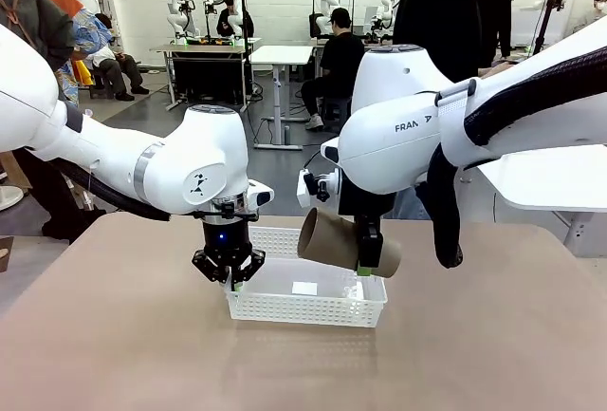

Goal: Clean and organize the cups into the basket.
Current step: Pick up the Organizing basket and move it to the center of the table, then pick up the Reusable plastic cup from the right side of the table and place it inside the Organizing basket.

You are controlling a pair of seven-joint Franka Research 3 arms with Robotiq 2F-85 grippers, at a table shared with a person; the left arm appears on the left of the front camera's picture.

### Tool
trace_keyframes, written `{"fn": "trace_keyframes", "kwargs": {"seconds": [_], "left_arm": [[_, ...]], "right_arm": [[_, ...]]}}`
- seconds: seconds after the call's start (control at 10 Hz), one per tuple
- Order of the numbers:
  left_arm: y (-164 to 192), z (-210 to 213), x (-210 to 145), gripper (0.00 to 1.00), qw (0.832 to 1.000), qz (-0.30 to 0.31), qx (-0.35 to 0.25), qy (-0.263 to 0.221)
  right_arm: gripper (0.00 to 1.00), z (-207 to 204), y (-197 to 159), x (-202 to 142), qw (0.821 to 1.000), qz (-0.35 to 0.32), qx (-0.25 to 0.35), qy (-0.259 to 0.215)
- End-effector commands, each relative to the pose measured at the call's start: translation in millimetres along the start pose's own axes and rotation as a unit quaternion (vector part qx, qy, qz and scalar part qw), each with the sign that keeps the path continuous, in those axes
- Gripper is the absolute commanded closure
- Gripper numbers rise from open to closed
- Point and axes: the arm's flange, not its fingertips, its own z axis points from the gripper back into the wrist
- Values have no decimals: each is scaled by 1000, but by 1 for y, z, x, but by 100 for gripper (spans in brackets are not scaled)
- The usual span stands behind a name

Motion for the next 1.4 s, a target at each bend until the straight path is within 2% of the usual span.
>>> {"fn": "trace_keyframes", "kwargs": {"seconds": [0.0, 0.6, 1.3], "left_arm": [[0, 0, -1, 100, 1000, 1, -1, 1], [0, 0, -1, 100, 1000, 1, -1, 1], [0, 0, -1, 100, 1000, 1, -1, 1]], "right_arm": [[19, -7, -4, 6, 1000, 2, 11, -15], [19, -39, -16, 29, 999, 10, 20, -40], [19, -79, -57, 13, 996, -21, 70, -51]]}}
